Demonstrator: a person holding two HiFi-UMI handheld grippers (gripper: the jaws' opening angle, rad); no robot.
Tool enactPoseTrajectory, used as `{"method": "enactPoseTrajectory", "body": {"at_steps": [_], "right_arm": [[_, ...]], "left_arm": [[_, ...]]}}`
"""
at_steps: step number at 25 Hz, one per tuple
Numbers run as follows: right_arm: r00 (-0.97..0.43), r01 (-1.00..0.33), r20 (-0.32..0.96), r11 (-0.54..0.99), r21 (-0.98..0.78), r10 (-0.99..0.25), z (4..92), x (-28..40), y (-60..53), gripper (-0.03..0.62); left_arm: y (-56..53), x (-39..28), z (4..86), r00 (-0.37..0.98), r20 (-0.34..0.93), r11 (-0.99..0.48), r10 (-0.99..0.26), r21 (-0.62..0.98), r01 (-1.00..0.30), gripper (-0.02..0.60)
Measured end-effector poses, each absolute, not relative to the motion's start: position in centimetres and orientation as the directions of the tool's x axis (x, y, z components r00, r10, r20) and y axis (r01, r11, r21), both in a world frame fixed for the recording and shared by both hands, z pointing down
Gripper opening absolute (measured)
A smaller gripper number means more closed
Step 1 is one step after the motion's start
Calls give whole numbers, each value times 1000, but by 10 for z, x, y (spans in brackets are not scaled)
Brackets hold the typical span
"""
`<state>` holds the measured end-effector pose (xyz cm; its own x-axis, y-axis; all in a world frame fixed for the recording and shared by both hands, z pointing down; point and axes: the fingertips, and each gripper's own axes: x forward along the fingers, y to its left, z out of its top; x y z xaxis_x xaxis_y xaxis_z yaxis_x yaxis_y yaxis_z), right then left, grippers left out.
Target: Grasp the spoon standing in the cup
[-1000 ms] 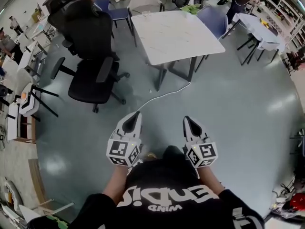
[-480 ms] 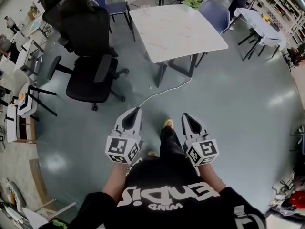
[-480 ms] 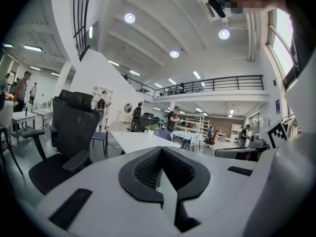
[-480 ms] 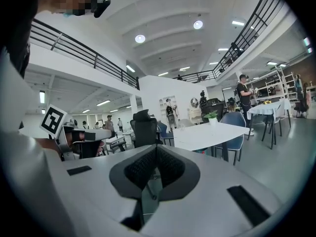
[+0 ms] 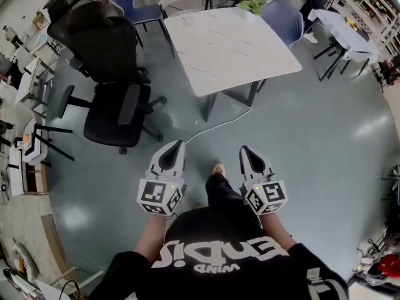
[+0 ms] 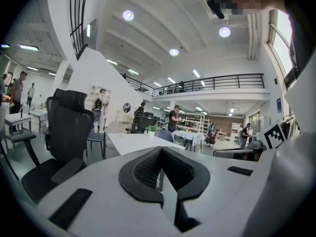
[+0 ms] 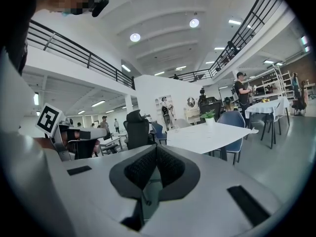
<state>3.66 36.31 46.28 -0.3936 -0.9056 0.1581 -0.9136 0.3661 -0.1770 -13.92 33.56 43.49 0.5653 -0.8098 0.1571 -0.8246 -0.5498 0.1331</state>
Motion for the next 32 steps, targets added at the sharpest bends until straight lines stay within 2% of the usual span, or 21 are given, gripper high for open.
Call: {"method": "enactPoseTrajectory", "body": {"at_steps": [14, 32], "right_arm": [[-441, -891, 159, 411, -193, -883, 453, 63, 247, 12], [-542, -835, 164, 505, -219, -824, 456, 87, 156, 12]], "left_arm": [[232, -111, 428, 516, 167, -498, -840, 136, -856, 14], [161, -83, 421, 413, 164, -396, -896, 127, -909, 14]]}}
